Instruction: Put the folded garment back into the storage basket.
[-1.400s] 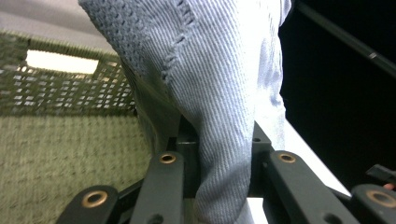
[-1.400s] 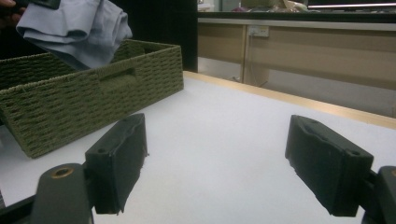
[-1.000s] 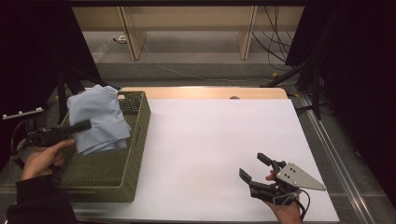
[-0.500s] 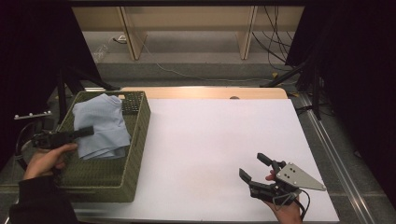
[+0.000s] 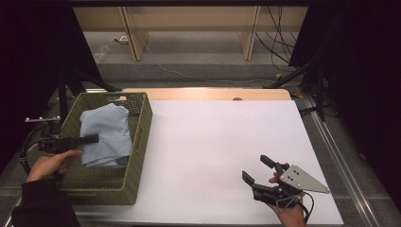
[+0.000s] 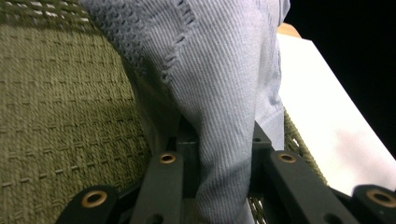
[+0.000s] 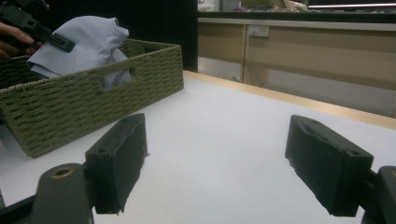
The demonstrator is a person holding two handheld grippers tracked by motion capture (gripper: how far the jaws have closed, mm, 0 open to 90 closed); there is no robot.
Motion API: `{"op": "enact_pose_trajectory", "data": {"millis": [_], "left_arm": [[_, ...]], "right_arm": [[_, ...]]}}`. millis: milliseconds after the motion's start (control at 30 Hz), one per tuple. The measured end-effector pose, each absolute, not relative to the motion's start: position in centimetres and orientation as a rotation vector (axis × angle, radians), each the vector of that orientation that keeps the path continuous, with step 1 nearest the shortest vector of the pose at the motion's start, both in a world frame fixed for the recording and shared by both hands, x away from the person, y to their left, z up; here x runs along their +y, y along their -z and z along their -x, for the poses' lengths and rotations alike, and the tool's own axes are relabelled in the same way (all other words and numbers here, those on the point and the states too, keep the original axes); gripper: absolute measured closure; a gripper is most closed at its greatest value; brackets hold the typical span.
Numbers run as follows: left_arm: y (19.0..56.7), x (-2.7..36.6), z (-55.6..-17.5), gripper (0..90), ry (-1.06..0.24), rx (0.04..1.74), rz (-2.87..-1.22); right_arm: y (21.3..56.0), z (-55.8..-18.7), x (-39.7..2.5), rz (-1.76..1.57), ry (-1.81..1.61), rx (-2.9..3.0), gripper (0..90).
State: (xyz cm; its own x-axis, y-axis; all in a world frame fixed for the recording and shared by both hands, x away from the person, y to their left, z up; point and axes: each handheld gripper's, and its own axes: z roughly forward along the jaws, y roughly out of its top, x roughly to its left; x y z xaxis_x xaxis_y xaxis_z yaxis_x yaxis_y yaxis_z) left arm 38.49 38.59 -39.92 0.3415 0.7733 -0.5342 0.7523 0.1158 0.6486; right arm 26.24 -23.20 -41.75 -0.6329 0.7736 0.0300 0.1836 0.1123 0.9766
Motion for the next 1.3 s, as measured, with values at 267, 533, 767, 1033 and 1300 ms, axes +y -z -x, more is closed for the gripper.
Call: {"op": "enact_pose_trajectory", "data": {"millis": [267,533,767,1033,1300], "left_arm": [[41.0,38.4,-39.0,73.8,0.000,1.430,-1.668],[41.8,37.9,-39.4,73.4,-0.041,1.494,-1.717],[42.2,37.6,-39.7,72.3,-0.116,1.559,-1.771],[42.7,37.5,-40.0,69.0,-0.162,1.618,-1.805],[43.2,37.5,-40.3,60.7,-0.196,1.682,-1.814]], "right_arm": [[41.8,-26.2,-23.2,-0.927,-1.551,1.897,21.6],[41.8,-26.3,-23.2,-0.926,-1.549,1.898,21.6],[41.8,-26.3,-23.2,-0.925,-1.550,1.897,21.6],[41.8,-26.3,-23.2,-0.927,-1.550,1.898,21.6],[41.8,-26.3,-23.2,-0.926,-1.550,1.899,21.6]]}}
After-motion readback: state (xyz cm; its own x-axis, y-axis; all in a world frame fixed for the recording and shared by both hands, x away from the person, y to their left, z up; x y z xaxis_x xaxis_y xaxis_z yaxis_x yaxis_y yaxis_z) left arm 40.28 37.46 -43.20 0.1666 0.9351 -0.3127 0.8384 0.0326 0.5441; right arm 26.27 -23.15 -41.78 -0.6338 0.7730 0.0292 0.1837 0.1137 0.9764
